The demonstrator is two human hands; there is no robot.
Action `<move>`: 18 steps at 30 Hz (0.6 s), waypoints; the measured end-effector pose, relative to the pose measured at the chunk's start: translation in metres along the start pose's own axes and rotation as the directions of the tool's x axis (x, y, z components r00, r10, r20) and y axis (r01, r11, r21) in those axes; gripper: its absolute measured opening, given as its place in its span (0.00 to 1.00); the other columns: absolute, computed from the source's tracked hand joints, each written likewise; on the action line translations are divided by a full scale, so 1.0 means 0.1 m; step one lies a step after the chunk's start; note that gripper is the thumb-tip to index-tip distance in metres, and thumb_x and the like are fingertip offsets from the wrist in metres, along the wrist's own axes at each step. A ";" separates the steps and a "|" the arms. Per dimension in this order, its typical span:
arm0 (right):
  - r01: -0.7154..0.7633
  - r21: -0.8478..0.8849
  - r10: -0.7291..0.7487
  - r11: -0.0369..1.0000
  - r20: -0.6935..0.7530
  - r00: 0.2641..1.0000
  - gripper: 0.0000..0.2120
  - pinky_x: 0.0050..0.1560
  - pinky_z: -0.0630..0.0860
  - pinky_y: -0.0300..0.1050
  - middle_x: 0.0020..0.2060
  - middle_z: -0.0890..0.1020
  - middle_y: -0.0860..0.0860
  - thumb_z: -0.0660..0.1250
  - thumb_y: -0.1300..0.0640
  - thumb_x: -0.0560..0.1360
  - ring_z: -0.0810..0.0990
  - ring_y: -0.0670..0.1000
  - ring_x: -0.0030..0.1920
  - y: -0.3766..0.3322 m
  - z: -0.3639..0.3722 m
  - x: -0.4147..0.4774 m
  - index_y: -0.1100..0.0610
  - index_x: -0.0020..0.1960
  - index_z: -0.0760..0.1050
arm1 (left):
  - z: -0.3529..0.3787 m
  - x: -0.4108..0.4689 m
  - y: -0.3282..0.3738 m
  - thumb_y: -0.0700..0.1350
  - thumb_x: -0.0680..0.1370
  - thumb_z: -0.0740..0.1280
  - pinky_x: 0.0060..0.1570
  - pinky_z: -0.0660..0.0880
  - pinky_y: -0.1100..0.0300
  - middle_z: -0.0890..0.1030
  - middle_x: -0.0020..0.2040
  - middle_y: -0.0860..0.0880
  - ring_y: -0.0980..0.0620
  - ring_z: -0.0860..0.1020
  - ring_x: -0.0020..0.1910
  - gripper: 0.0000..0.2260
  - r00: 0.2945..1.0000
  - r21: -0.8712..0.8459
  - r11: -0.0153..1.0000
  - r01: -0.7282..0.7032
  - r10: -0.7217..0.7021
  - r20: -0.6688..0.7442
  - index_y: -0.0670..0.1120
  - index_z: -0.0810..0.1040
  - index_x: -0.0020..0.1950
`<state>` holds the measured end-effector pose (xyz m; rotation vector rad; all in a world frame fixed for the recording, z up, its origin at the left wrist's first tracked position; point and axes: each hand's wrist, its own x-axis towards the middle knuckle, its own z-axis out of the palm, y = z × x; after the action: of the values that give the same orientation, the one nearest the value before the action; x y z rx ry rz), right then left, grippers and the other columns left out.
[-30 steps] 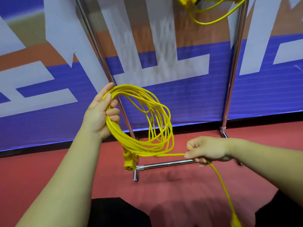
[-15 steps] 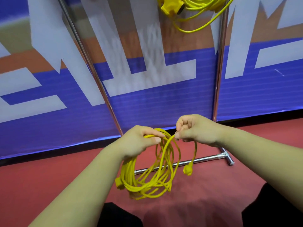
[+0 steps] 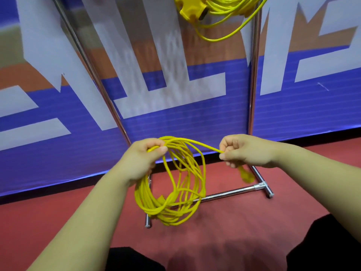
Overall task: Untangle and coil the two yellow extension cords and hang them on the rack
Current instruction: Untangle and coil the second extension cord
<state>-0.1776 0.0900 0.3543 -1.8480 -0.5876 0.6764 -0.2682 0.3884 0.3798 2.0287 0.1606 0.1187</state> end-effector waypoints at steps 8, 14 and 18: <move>-0.207 0.111 0.217 0.972 -0.092 0.972 0.05 0.29 0.66 0.40 0.30 0.74 0.52 0.68 0.56 0.78 0.69 0.48 0.27 0.06 -0.09 0.04 0.54 0.45 0.74 | -0.21 0.04 -0.13 0.42 0.80 0.69 0.30 0.66 0.55 0.71 0.25 0.56 0.57 0.66 0.24 0.05 1.000 0.130 0.991 -0.028 0.030 -0.009 0.51 0.83 0.49; -0.337 0.209 0.385 0.918 -0.270 0.882 0.03 0.33 0.76 0.42 0.33 0.74 0.55 0.62 0.64 0.75 0.76 0.52 0.32 0.04 -0.10 0.12 0.60 0.43 0.72 | -0.24 0.02 -0.25 0.40 0.80 0.69 0.34 0.69 0.56 0.73 0.29 0.56 0.56 0.68 0.25 0.19 1.000 0.117 0.993 -0.005 0.007 -0.024 0.58 0.77 0.68; -0.376 0.162 0.409 0.912 -0.375 0.832 0.03 0.38 0.80 0.44 0.36 0.80 0.60 0.69 0.64 0.76 0.79 0.54 0.33 0.07 -0.11 0.16 0.64 0.46 0.78 | -0.19 0.01 -0.23 0.39 0.81 0.68 0.28 0.67 0.60 0.68 0.34 0.45 0.50 0.65 0.29 0.19 0.999 -0.018 1.000 0.026 -0.025 0.039 0.57 0.76 0.68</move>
<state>-0.1578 0.0909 0.3478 -1.9752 0.0993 0.5471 -0.2720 0.4160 0.3676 2.0085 0.1601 0.0643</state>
